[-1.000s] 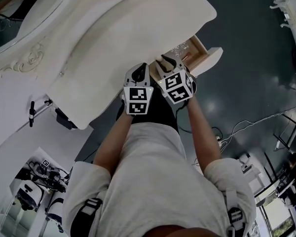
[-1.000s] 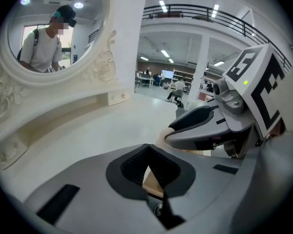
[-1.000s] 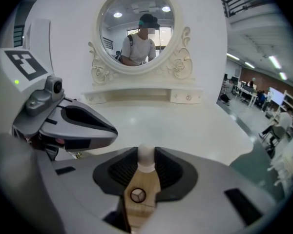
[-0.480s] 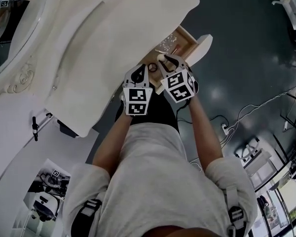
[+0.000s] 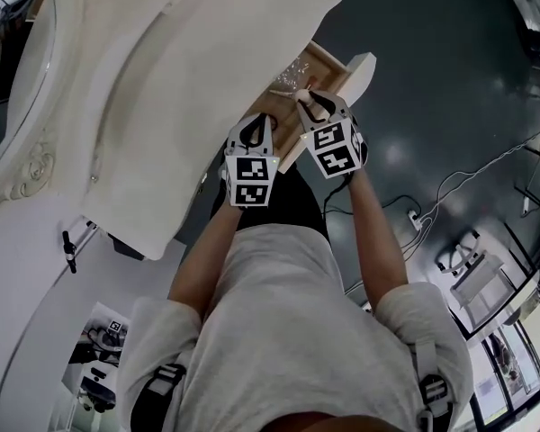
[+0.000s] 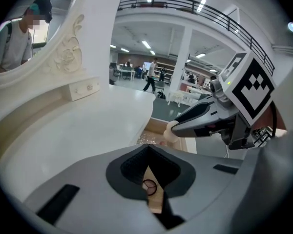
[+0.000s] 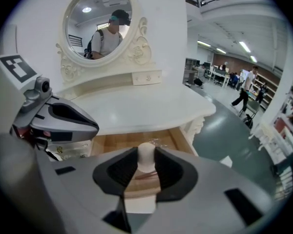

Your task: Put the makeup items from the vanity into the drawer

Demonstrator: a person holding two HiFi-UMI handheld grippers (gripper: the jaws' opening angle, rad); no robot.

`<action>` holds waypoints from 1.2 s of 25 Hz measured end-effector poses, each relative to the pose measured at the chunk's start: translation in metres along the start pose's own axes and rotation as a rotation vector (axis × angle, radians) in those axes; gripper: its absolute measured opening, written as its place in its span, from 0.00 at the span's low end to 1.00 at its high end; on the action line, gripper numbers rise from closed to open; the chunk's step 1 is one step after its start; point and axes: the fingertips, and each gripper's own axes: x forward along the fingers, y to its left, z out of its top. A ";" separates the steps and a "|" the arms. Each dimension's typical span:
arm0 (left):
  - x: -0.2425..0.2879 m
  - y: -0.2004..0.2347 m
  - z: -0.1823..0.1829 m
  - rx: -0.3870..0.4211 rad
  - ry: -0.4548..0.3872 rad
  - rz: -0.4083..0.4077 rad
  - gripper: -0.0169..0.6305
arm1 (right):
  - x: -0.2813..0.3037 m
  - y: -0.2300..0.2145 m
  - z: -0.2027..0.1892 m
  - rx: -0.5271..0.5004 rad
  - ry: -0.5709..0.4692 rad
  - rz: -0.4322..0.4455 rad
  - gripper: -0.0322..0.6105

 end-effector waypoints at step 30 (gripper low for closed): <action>0.066 -0.017 -0.032 0.013 0.127 -0.084 0.04 | 0.085 -0.044 -0.016 -0.134 0.165 -0.007 0.25</action>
